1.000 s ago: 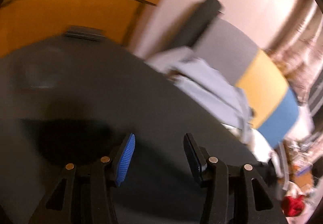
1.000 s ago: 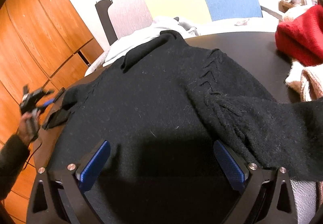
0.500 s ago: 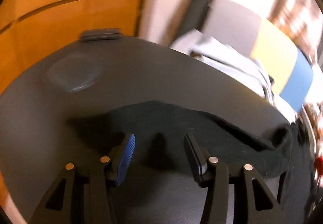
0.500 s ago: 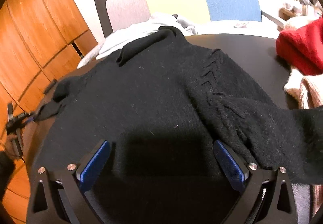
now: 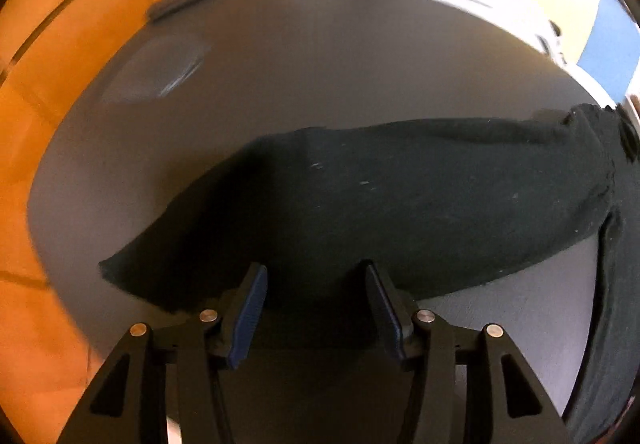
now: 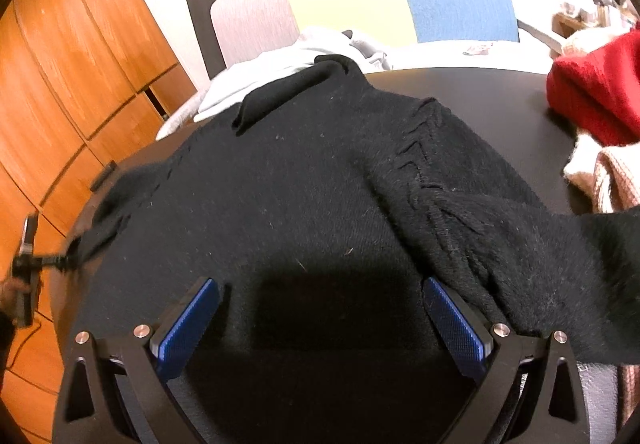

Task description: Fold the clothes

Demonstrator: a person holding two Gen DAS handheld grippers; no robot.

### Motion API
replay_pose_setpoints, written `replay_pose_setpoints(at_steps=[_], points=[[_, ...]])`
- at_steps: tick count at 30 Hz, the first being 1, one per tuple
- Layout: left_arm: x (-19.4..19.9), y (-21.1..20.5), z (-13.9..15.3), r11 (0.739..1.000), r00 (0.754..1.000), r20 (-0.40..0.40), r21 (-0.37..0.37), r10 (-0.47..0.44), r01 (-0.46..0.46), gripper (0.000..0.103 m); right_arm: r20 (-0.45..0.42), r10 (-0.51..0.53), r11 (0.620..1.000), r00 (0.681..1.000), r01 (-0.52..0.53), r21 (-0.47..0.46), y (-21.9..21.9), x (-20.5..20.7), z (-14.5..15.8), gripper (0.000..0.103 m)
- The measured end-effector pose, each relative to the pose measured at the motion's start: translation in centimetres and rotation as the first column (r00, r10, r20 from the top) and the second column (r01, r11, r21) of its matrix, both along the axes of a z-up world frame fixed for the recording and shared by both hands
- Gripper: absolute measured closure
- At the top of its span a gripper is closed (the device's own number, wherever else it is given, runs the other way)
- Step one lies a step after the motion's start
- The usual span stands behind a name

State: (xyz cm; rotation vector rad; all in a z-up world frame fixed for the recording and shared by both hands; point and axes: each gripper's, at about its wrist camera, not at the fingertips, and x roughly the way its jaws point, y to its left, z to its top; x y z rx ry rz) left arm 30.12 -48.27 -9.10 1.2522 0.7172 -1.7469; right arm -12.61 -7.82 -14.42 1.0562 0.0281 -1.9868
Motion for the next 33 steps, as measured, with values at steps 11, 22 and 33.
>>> replay_pose_setpoints(at_steps=[11, 22, 33], points=[[-7.3, 4.7, 5.3, 0.998, 0.954, -0.298, -0.060, -0.032, 0.014, 0.053, 0.015, 0.000, 1.000, 1.000, 0.001, -0.020, 0.4, -0.5, 0.0, 0.000], [-32.1, 11.0, 2.9, 0.814, 0.650, -0.679, 0.132, -0.341, 0.565, 0.053, 0.115, 0.249, 0.946, 0.962, -0.216, -0.244, -9.3, -5.5, 6.8, 0.000], [-41.9, 7.4, -2.2, 0.748, 0.662, -0.741, 0.373, -0.117, 0.549, 0.052, -0.051, 0.108, 0.980, 0.993, -0.097, 0.174, -20.6, -20.3, 7.8, 0.007]])
